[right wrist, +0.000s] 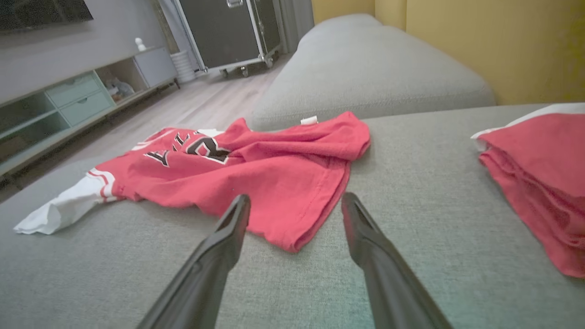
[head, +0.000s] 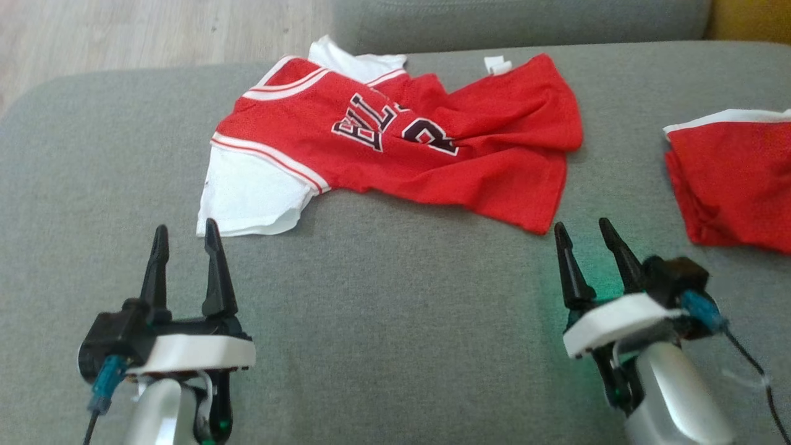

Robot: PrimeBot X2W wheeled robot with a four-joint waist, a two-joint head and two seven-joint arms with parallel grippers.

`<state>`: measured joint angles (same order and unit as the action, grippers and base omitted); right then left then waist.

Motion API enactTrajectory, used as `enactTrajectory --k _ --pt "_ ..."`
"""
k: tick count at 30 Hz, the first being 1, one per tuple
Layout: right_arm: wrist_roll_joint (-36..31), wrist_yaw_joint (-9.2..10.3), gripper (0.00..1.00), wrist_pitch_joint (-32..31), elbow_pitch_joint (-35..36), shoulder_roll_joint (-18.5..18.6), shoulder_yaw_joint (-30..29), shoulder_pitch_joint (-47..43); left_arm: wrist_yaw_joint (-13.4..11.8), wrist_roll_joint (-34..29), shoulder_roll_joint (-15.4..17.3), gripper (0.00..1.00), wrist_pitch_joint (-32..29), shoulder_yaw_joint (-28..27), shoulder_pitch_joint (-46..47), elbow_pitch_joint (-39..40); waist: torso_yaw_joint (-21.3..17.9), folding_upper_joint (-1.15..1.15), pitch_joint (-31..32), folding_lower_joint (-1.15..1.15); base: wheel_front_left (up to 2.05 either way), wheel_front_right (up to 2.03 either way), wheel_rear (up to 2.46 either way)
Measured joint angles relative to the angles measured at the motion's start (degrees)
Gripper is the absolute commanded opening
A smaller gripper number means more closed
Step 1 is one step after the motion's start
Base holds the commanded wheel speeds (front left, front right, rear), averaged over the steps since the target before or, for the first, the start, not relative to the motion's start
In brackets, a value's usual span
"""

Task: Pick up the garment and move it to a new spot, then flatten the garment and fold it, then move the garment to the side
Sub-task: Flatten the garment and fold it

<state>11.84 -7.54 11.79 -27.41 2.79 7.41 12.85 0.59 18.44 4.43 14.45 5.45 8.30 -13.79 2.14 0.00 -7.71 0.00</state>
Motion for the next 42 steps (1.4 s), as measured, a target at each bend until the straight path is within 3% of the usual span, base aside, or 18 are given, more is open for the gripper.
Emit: enactTrajectory --k 7,17,18,19,20,27,36,42 --pt "0.82 0.01 1.0 -7.81 -11.27 0.03 0.18 8.26 1.74 -1.69 -1.36 1.0 0.0 -0.04 1.77 -0.9 1.73 0.0 -2.61 0.0 0.0 0.0 0.0" --pt "4.26 0.0 1.0 -7.72 -20.58 0.34 0.14 15.86 2.52 -2.88 -1.77 1.0 0.0 0.12 3.42 -0.86 4.13 0.0 -5.53 0.0 0.0 0.0 0.0" --pt "4.01 0.01 0.91 -7.4 -21.51 0.37 0.37 16.62 2.52 -2.89 -1.76 1.0 0.0 0.11 3.44 -0.81 4.23 0.0 -5.7 0.0 0.0 0.0 0.0" --pt "3.63 0.01 0.31 -7.02 -22.31 0.42 0.59 17.22 2.53 -2.99 -1.76 1.0 0.0 0.09 3.49 -0.8 4.29 0.0 -5.83 0.0 0.0 0.0 0.0" --pt "3.54 0.01 0.0 -6.56 -22.94 0.48 0.97 17.63 2.54 -3.21 -1.78 1.0 0.0 0.09 3.54 -0.8 4.28 0.0 -5.87 0.01 0.0 0.0 0.0" --pt "2.16 0.0 0.0 -2.58 -26.33 0.54 2.24 18.4 2.89 -4.21 -1.85 1.0 0.0 -0.86 3.56 -3.34 2.36 0.0 -5.08 0.0 0.0 0.0 0.0" --pt "-4.7 0.01 0.0 0.41 -26.52 0.79 -7.26 18.24 2.96 -5.67 -1.77 1.0 0.0 -2.45 4.19 -8.73 -2.16 0.0 -3.55 0.0 0.0 0.0 0.0" --pt "-6.93 0.01 0.0 0.81 -24.41 0.77 -10.1 17.84 3.54 -5.81 -1.44 1.0 -0.31 -2.42 6.44 -13.89 -3.92 0.0 -3.07 0.0 0.0 0.0 0.0"
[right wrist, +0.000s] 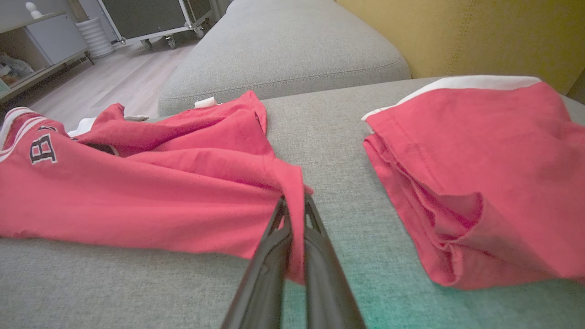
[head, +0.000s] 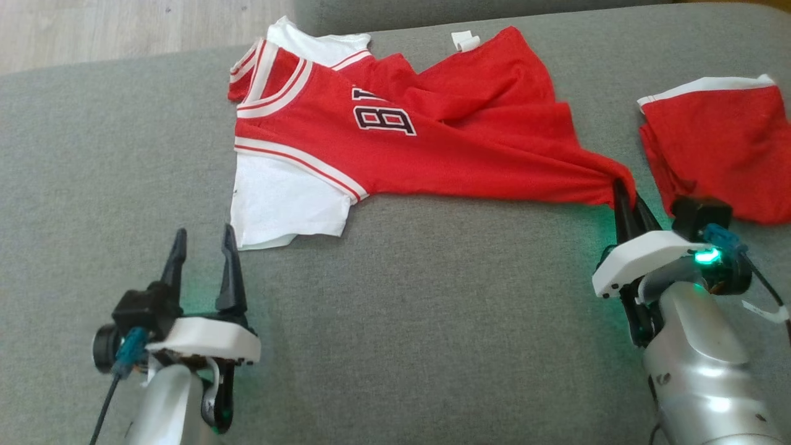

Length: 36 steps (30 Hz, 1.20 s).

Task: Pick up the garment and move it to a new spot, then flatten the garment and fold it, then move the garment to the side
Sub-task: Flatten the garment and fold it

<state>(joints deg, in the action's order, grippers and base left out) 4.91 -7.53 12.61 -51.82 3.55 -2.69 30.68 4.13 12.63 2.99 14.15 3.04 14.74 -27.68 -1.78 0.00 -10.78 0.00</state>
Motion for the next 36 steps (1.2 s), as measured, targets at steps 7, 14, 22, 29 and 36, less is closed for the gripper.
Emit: enactTrajectory --k 7,14,22,29,36 --pt "-0.03 -0.01 0.0 -0.11 2.22 -0.16 0.13 -1.35 1.0 0.0 1.02 1.0 -3.55 1.11 1.79 -5.89 -0.7 0.0 -0.53 0.0 0.0 0.0 0.0" --pt "2.34 -0.01 0.0 -0.56 4.22 -0.18 2.81 -1.32 1.01 -0.1 2.89 1.0 -7.28 2.45 8.12 -11.12 -1.39 0.0 -2.41 0.0 0.0 0.0 0.0" --pt "3.69 -0.01 0.0 -0.88 5.91 -0.16 5.68 -0.99 1.87 -0.51 4.63 1.0 -11.84 3.52 13.13 -17.44 -2.83 0.0 -4.66 0.0 0.0 0.0 0.0" --pt "4.21 -0.01 0.0 -0.96 7.35 -0.18 6.33 -0.58 2.09 0.67 5.47 0.18 -14.67 3.61 17.08 -20.78 -3.8 0.0 -5.62 0.0 0.0 0.0 0.0" --pt "4.09 0.0 0.0 -1.03 8.43 -0.18 6.12 -0.6 2.96 3.61 5.78 0.0 -15.93 4.13 18.31 -22.17 -3.53 0.0 -5.14 0.0 0.0 0.0 0.0"
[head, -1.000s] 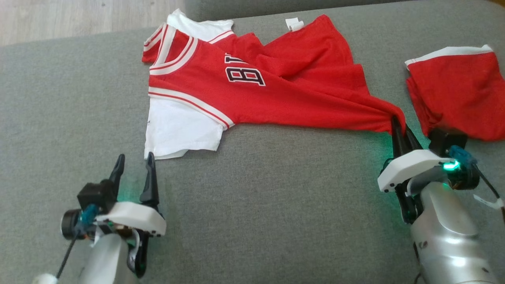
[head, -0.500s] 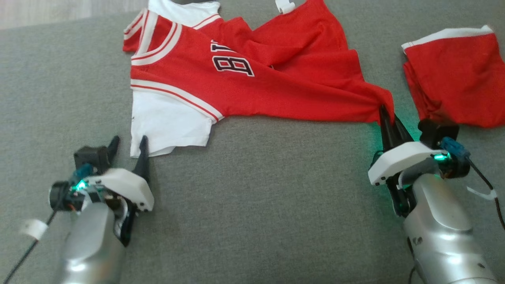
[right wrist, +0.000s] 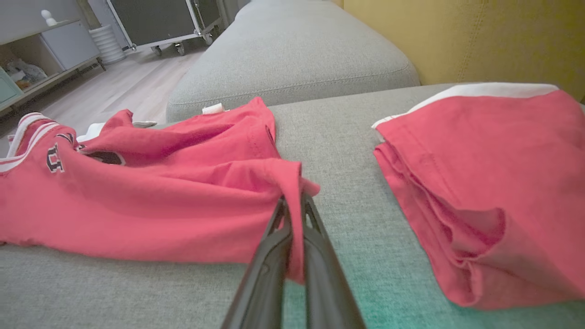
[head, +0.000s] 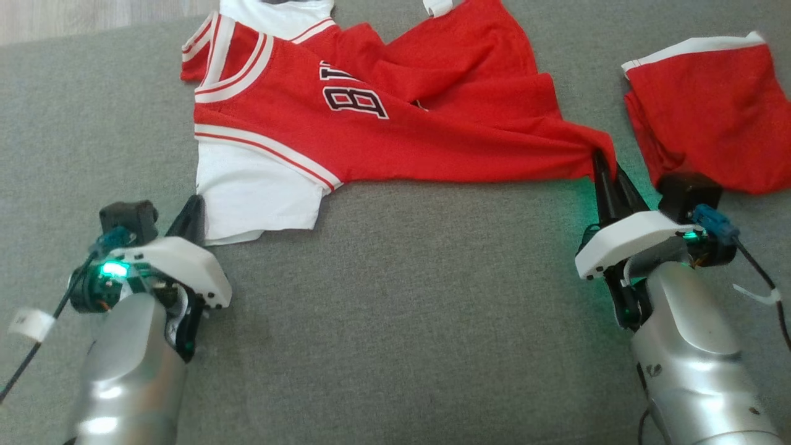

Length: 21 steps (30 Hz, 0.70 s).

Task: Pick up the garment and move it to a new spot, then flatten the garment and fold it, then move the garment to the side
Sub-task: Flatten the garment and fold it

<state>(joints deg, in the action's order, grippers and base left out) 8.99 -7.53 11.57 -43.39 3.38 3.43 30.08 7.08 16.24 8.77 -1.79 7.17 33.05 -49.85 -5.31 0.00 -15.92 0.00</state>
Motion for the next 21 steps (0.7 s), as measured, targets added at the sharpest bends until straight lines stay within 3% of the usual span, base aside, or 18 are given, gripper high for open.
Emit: enactTrajectory --k 11,21 --pt "0.0 -0.01 0.0 -0.05 0.83 -0.01 0.73 -0.2 0.07 5.16 -0.01 0.0 10.38 -1.98 -4.02 8.01 0.65 0.0 4.17 0.0 0.0 0.0 0.0" --pt "0.0 0.0 0.0 0.02 4.27 0.07 3.45 0.41 0.04 10.28 0.18 0.0 12.01 -4.99 -6.78 24.29 0.61 0.0 8.09 0.0 0.0 0.0 0.0"
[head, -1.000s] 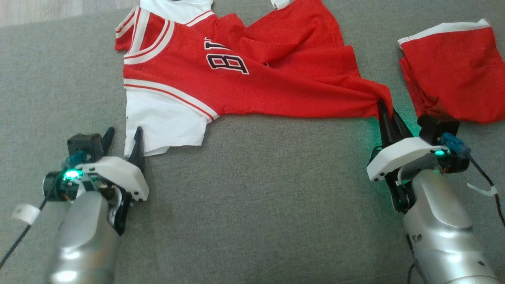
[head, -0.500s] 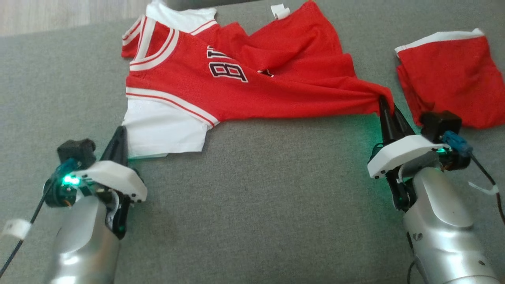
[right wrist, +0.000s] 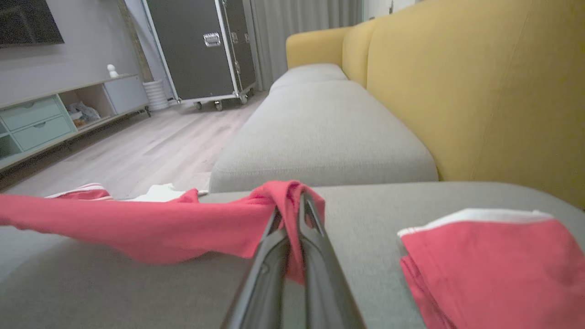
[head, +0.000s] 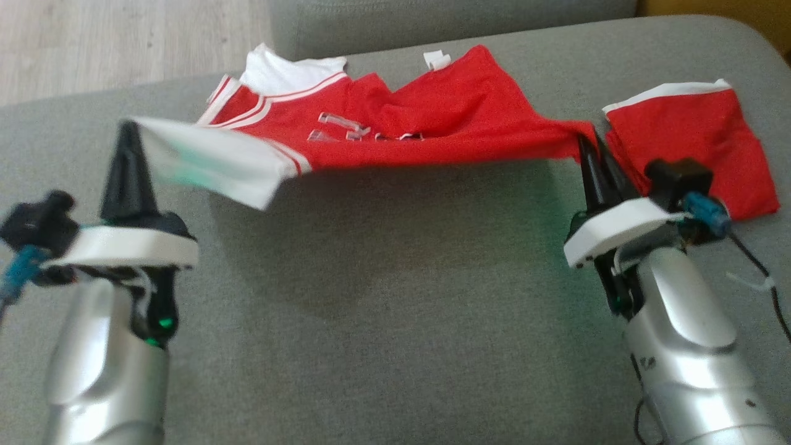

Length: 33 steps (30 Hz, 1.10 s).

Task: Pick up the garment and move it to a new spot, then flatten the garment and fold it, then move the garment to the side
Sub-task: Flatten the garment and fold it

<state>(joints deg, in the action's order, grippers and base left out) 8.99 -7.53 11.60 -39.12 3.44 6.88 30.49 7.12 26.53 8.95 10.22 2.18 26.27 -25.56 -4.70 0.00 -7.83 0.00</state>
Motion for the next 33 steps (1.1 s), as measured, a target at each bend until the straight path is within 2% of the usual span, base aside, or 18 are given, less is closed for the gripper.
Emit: enactTrajectory --k 4,10,15,16,22,25,28,33 --pt "0.36 -0.01 0.0 0.38 3.47 1.25 1.27 2.54 -0.16 2.56 0.27 0.0 -0.67 -2.21 0.05 7.98 -0.32 0.0 1.73 0.0 0.0 0.0 0.0" --pt "2.35 -0.01 0.0 0.85 11.71 4.19 2.43 5.47 -2.89 5.34 0.37 0.0 -1.74 -5.13 -0.01 20.78 -1.1 0.0 4.6 0.0 0.0 0.0 0.0" --pt "3.04 -0.01 0.0 -0.81 20.38 6.01 2.19 4.32 -5.22 7.48 0.08 0.0 -4.31 -6.53 -1.69 32.04 -1.69 0.0 5.86 -0.01 0.0 0.0 0.0" --pt "3.04 -0.01 0.0 -0.81 20.38 6.01 2.19 4.32 -5.22 7.48 0.08 0.0 -4.31 -6.53 -1.69 32.04 -1.69 0.0 5.86 -0.01 0.0 0.0 0.0" --pt "3.01 -0.01 0.0 -6.21 30.8 6.34 0.6 -1.03 -8.08 11.13 -0.23 0.0 -9.54 -7.92 -3.37 40.7 -1.23 0.0 4.66 -0.01 0.0 0.0 0.0" --pt "3.02 -0.01 0.0 -9.16 33.06 6.49 -0.42 -1.31 -9.27 11.34 0.09 0.0 -12.41 -7.82 -1.35 40.72 -0.73 0.0 3.2 0.0 0.0 0.0 0.0" --pt "4.35 -0.01 0.0 -11.99 32.48 6.64 -0.24 0.81 -10.15 13.06 0.33 0.0 -15.57 -7.5 4.63 36.43 -0.15 0.0 1.03 0.0 0.0 0.0 0.0" --pt "7.84 -0.01 0.0 -14.62 23.34 6.93 1.83 14.05 -10.12 12.6 3.54 0.0 -18.29 -6.05 20.84 22.12 0.53 0.0 -4.02 0.01 0.0 0.0 0.0"
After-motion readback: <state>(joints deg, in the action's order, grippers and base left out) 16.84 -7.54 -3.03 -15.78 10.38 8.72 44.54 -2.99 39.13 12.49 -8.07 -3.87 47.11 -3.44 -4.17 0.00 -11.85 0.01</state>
